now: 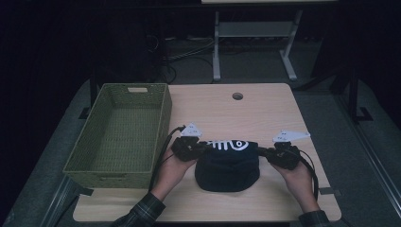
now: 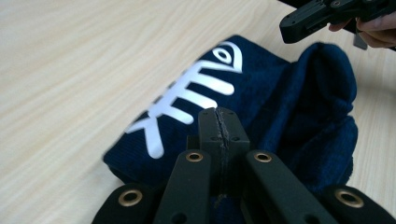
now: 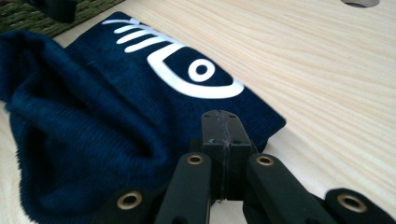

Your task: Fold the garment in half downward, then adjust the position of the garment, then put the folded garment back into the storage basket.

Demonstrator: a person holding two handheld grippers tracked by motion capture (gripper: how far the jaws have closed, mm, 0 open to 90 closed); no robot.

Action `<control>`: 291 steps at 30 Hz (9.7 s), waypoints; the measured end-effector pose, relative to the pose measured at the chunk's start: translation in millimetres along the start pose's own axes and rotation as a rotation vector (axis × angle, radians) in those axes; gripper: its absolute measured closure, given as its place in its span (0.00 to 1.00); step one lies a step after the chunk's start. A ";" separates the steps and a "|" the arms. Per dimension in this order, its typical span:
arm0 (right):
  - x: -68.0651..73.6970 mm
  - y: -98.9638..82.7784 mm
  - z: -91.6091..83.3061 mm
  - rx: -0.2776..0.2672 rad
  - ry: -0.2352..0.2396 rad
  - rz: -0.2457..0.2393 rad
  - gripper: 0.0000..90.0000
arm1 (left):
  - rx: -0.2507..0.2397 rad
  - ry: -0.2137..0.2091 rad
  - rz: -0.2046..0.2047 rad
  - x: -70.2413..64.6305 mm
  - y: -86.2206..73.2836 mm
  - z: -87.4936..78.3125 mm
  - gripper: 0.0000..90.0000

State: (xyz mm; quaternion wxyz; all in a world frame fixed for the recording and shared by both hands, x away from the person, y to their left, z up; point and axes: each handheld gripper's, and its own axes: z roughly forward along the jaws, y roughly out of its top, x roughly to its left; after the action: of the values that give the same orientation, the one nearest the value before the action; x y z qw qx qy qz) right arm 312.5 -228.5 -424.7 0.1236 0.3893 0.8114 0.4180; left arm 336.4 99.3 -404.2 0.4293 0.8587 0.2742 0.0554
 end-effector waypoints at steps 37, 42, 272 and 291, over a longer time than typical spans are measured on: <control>53.9 -45.1 5.8 0.096 0.068 -0.080 1.00 | 0.071 -0.004 0.030 -26.1 -22.2 2.0 0.96; 54.4 -45.6 7.2 0.099 0.063 -0.086 1.00 | 0.046 0.056 0.019 -6.8 -1.4 12.4 0.96; 1.1 -78.9 -5.8 0.084 -0.202 0.050 0.10 | 0.138 -0.067 -0.021 17.4 103.4 -117.3 0.78; 1.2 -78.9 -5.8 0.084 -0.202 0.051 0.10 | 0.086 0.004 -0.044 34.1 109.5 -188.6 0.78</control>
State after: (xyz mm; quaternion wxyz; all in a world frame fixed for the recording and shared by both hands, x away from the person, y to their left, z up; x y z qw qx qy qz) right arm 267.0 -258.5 -482.1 0.1777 0.4547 0.8014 0.3454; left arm 349.2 197.7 -207.0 0.3924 0.8701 0.2961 0.0354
